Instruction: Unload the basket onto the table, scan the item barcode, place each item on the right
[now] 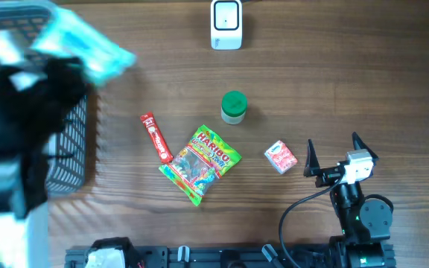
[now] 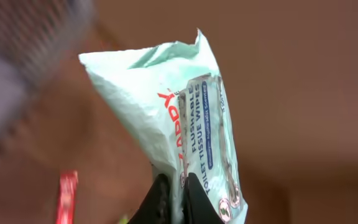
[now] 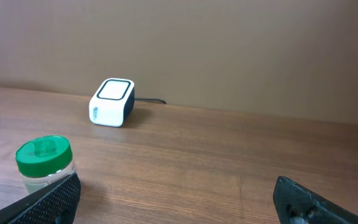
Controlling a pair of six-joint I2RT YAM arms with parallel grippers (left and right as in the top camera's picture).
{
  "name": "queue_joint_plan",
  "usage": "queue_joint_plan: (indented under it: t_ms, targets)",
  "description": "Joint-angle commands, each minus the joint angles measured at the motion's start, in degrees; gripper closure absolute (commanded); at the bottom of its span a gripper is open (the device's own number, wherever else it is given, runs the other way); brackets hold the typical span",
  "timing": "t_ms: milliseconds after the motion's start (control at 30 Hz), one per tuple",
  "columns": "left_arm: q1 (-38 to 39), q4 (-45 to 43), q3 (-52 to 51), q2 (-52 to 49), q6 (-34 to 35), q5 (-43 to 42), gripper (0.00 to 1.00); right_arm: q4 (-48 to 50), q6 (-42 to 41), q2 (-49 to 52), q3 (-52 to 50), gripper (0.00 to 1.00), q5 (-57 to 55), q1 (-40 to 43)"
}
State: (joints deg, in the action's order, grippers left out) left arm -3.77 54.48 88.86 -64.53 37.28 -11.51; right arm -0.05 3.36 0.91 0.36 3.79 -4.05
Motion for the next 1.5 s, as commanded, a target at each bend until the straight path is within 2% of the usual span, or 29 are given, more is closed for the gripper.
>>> queue_joint_plan:
  t_ms: [0,133,367,533,567,600,633,667,733,767,900,967,1067,1167,1233,1333,1467]
  targets:
    - [11.6,-1.3,-7.9,-5.7,-0.8,7.6,0.96,0.1,1.0,-0.2,-0.1,0.0,-0.6,-0.2]
    - [20.0,-10.2,-16.3,-18.7,-0.8,8.2,0.96,0.1,1.0,-0.2,-0.1,0.0,-0.6,-0.2]
    - [24.7,-14.6,-17.0,-40.0,1.1,5.8,0.96,0.1,1.0,-0.2,-0.1,0.0,-0.6,-0.2]
    - [25.7,-16.8,-17.0,-46.2,1.1,3.9,0.96,0.1,1.0,-0.2,-0.1,0.0,-0.6,-0.2]
    - [25.7,-16.8,-16.9,-45.9,0.7,3.9,0.9,0.1,1.0,-0.2,-0.1,0.0,-0.6,-0.2]
    - [25.4,-16.4,-16.7,-44.6,0.4,4.2,0.78,0.1,1.0,-0.2,-0.1,0.0,-0.6,-0.2]
    - [25.2,-16.0,-16.4,-43.3,0.5,4.9,0.72,0.1,1.0,-0.2,-0.1,0.0,-0.6,-0.2]
    - [24.8,-15.4,-16.0,-41.1,0.5,6.3,0.59,0.1,1.0,-0.2,-0.1,0.0,-0.6,-0.2]
    - [24.2,-14.1,-15.2,-35.5,0.4,10.6,0.17,0.1,1.0,-0.2,-0.1,0.0,-0.6,-0.2]
    - [24.2,-13.6,-14.8,-32.8,0.3,13.0,0.01,0.1,1.0,-0.2,-0.1,0.0,-0.6,-0.2]
    - [24.5,-13.9,-12.4,-18.4,-5.2,26.0,0.0,0.1,1.0,-0.2,-0.1,0.0,-0.6,-0.2]
    - [24.5,-16.7,-11.5,-10.8,-8.0,32.9,0.0,0.1,1.0,-0.2,-0.1,0.0,-0.6,-0.2]
    - [24.5,-29.4,-11.3,0.4,-15.5,41.0,0.0,0.1,1.0,-0.2,-0.1,0.0,-0.6,-0.2]
    - [24.5,-44.8,-11.3,7.1,-27.3,41.6,0.0,0.1,1.0,-0.2,-0.1,0.0,-0.6,-0.2]
    - [24.5,-49.9,-11.3,9.1,-33.6,41.6,0.0,0.1,1.0,-0.2,-0.1,0.0,-0.6,-0.2]
    - [24.5,-51.6,-11.3,11.3,-45.0,43.3,0.0,0.1,1.0,-0.2,-0.1,0.0,-0.6,-0.2]
    - [24.5,-47.2,-11.3,10.6,-53.0,55.5,0.0,0.1,1.0,-0.2,-0.1,0.0,-0.6,-0.2]
